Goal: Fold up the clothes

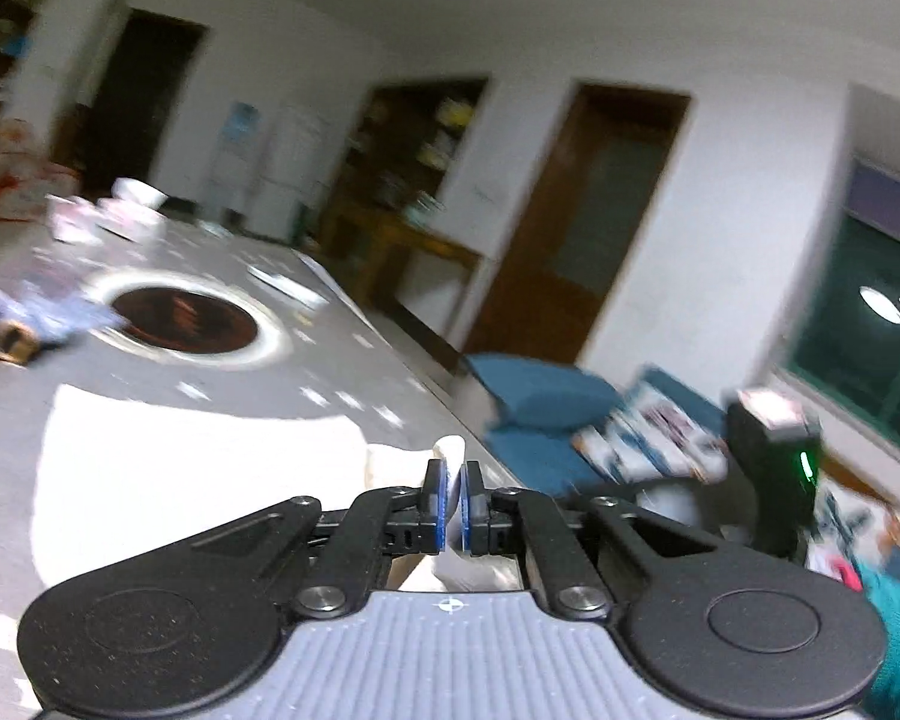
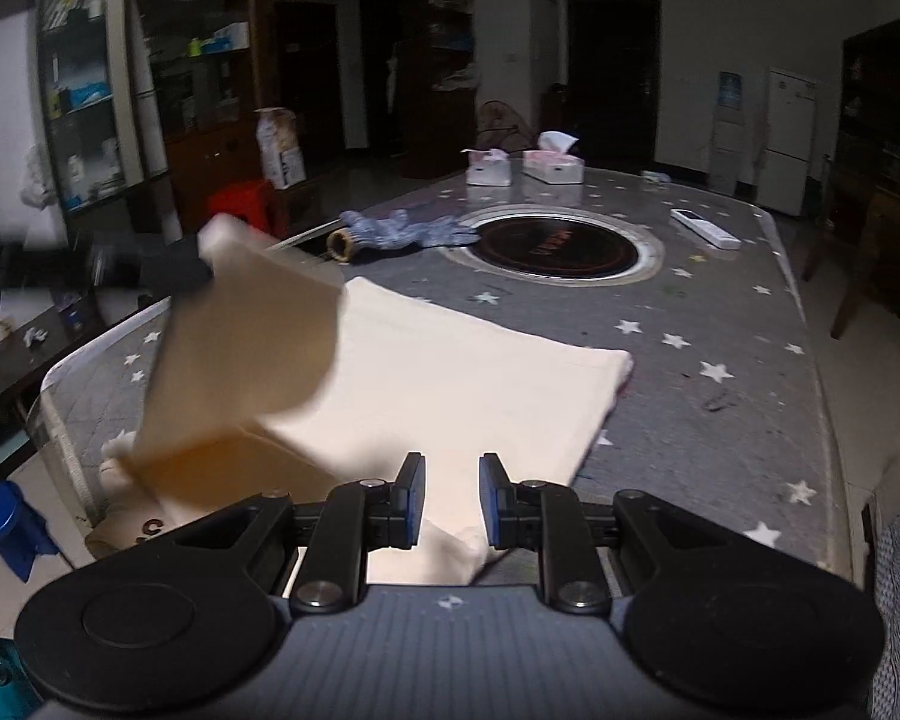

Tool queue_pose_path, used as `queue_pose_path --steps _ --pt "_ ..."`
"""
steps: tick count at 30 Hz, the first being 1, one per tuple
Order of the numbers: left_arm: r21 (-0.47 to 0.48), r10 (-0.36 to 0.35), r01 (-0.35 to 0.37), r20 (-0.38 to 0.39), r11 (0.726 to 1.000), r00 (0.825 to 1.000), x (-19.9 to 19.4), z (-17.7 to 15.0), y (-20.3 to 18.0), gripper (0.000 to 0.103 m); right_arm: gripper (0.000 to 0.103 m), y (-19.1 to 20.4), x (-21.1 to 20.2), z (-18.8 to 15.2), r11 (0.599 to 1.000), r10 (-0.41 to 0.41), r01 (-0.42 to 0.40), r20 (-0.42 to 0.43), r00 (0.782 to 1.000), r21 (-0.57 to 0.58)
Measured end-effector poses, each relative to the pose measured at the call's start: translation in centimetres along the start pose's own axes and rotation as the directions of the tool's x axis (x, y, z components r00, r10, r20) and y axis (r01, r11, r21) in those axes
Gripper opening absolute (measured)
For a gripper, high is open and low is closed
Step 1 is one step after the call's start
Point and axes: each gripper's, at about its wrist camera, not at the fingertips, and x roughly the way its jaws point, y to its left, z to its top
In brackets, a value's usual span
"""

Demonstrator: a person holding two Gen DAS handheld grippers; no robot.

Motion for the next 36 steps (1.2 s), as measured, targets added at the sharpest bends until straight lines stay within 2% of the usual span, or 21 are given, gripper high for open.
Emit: queue_pose_path --steps 4,8,13,19,24,26,31,36 --pt "0.016 -0.062 0.063 -0.089 0.998 0.994 1.6 -1.8 -0.9 0.011 0.019 -0.7 -0.2 -0.3 1.000 -0.018 0.018 0.005 1.000 0.023" --pt "0.042 -0.048 0.053 -0.111 0.998 0.993 0.6 -2.6 0.0 0.014 0.019 -0.9 -0.3 -0.5 1.000 -0.018 0.017 0.001 1.000 0.026" --pt "0.083 0.089 -0.080 -0.111 0.993 0.990 -1.6 -2.9 3.6 0.014 0.019 -0.2 0.2 -0.8 1.000 0.015 -0.014 -0.028 0.999 0.015" --pt "0.062 0.241 -0.234 -0.170 0.970 0.955 -3.9 -4.3 8.1 0.015 0.019 1.2 1.3 -1.6 0.998 0.058 -0.060 -0.082 0.995 -0.014" --pt "0.069 0.294 -0.285 -0.227 0.956 0.929 -4.8 -5.8 9.8 0.015 0.019 2.6 2.4 -1.4 0.994 0.097 -0.102 -0.094 0.991 -0.050" --pt "0.065 0.295 -0.288 -0.242 0.955 0.924 -5.2 -6.2 10.3 0.016 0.019 3.0 2.9 -1.4 0.992 0.104 -0.111 -0.106 0.989 -0.062" --pt "0.104 0.297 -0.280 -0.234 0.954 0.926 -5.4 -5.1 10.0 0.016 0.019 2.4 4.2 -1.8 0.994 0.088 -0.097 -0.147 0.985 -0.056" --pt "0.129 0.267 -0.245 -0.199 0.961 0.943 -4.4 -3.7 9.3 0.016 0.019 2.4 3.4 -1.2 0.994 0.089 -0.095 -0.105 0.990 -0.051"
